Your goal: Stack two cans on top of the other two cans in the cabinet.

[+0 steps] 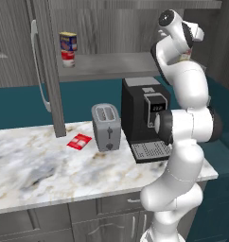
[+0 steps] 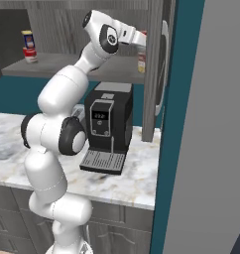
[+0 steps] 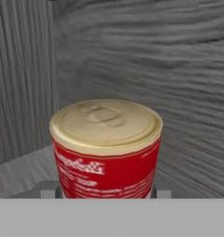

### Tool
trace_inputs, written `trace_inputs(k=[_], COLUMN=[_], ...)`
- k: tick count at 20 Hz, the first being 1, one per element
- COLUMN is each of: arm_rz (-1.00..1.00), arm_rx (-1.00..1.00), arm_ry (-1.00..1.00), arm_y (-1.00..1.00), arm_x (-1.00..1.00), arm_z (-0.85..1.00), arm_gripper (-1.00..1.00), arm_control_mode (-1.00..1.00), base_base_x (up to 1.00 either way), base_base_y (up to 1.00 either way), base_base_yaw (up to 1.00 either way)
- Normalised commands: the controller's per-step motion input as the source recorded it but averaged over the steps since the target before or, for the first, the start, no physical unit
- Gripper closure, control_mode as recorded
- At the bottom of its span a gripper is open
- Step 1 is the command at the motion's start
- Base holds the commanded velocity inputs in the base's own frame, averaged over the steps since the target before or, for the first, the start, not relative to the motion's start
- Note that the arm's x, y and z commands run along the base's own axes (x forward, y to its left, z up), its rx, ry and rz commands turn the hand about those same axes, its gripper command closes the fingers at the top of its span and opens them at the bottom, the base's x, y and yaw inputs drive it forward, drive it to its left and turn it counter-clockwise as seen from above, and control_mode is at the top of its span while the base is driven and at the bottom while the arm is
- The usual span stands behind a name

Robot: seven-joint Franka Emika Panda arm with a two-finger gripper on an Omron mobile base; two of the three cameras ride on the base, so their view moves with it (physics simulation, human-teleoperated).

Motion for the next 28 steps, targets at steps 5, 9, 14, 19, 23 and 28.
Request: trace_inputs(k=[5, 9, 14, 19, 23, 28], arm_rz=[-0.03, -0.05, -0.06, -0.05, -0.02, 0.0], arm_rx=[0.0, 0.0, 0.0, 0.0, 0.0, 0.0], arm_ry=[0.0, 0.0, -0.01, 0.0, 0.0, 0.0], arm_y=[-0.02, -0.03, -0.01, 0.0, 0.0, 0.0], arm_x=[-0.05, -0.13, -0.14, -0.03, 0.01, 0.09], arm_z=[0.0, -0.04, -0.01, -0.14, -0.18, -0.13], arm_gripper=[1.0, 1.0, 1.0, 1.0, 1.0, -1.0], arm_control_mode=[-1.0, -1.0, -1.0, -1.0, -1.0, -1.0], base_base_x=[0.0, 0.0, 0.0, 0.0, 0.0, 0.0], base_base_y=[0.0, 0.0, 0.0, 0.0, 0.0, 0.0], base_base_yaw=[0.0, 0.0, 0.0, 0.0, 0.0, 0.0])
